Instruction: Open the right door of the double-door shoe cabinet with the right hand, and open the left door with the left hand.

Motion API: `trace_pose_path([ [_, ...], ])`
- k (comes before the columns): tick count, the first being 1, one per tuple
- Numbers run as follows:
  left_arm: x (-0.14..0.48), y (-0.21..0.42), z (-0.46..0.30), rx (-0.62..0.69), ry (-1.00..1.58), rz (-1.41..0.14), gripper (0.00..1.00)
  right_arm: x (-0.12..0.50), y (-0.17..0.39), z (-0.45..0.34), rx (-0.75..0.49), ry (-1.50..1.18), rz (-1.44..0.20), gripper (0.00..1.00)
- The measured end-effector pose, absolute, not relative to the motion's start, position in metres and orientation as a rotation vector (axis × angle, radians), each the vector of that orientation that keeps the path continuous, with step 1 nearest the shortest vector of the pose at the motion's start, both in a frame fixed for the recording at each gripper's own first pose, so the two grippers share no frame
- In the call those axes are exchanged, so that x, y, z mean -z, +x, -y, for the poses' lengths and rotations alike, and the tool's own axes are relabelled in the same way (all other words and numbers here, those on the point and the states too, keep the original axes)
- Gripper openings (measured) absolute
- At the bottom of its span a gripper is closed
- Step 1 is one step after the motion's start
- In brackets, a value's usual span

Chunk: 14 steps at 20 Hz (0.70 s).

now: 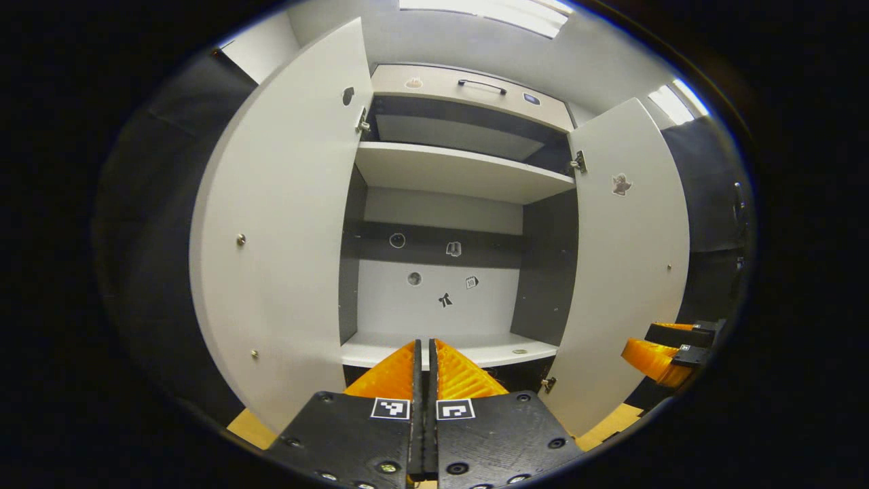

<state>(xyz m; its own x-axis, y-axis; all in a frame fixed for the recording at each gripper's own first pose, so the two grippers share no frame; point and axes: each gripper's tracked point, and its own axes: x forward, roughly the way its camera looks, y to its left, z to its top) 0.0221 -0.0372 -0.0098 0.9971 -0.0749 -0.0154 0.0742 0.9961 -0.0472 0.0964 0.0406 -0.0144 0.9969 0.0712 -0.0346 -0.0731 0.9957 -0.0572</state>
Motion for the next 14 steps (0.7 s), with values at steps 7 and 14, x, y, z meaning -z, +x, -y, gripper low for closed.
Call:
trace_pose_path([
  [7, 0.01, 0.02, 0.047, 0.041, -0.004, -0.001, 0.71, 0.007, 0.102, -0.036, -0.076, -0.047, -0.016, 0.83],
  [14, 0.006, 0.013, 0.045, 0.014, 0.013, 0.013, 0.88, 0.009, 0.102, -0.047, -0.102, -0.046, -0.013, 0.83],
])
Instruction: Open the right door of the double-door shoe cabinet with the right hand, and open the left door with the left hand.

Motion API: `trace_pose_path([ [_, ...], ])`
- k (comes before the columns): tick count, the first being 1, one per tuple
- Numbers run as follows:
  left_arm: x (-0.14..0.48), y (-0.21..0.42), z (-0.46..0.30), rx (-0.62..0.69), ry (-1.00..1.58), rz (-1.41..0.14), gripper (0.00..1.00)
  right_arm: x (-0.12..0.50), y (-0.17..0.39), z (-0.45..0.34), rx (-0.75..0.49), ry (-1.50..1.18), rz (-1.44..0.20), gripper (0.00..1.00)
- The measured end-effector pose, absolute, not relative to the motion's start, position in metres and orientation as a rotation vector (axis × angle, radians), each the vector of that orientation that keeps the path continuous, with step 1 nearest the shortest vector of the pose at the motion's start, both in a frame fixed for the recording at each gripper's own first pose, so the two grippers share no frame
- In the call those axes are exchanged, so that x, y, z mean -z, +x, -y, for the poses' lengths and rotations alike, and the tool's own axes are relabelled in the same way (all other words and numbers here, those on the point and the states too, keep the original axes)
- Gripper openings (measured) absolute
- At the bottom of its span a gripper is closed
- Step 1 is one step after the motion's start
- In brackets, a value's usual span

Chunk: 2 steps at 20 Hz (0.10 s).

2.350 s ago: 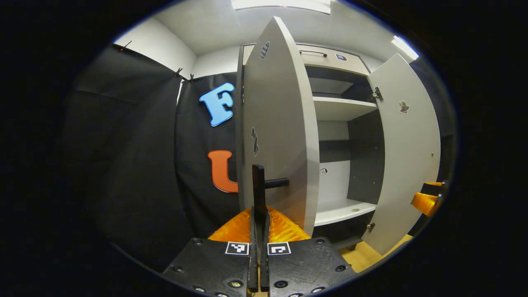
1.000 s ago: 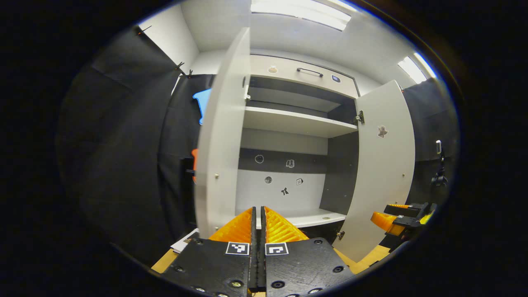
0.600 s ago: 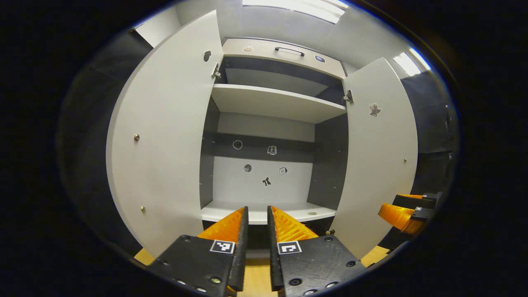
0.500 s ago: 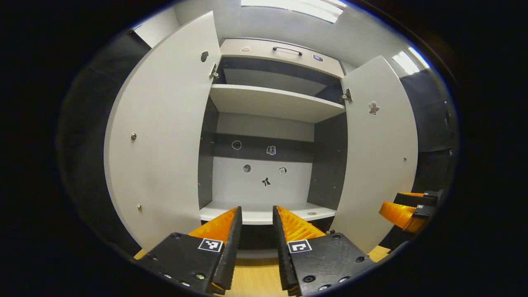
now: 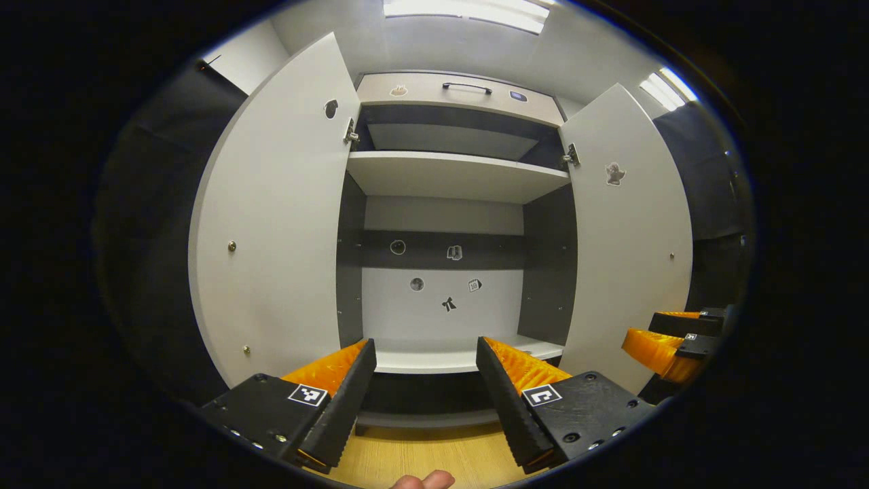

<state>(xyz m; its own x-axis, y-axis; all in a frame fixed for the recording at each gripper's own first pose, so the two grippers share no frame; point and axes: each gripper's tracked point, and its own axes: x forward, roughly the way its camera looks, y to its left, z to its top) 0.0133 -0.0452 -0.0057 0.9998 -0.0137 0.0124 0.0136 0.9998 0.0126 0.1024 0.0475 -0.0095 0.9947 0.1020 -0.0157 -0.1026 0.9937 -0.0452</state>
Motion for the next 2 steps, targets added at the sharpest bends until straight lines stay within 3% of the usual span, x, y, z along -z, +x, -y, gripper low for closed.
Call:
trace_pose_path([
  [2, 0.008, 0.0079, 0.0437, 0.005, 0.009, 0.013, 0.88, 0.0103, 0.0983, -0.0514, -0.113, -0.045, -0.001, 0.83],
])
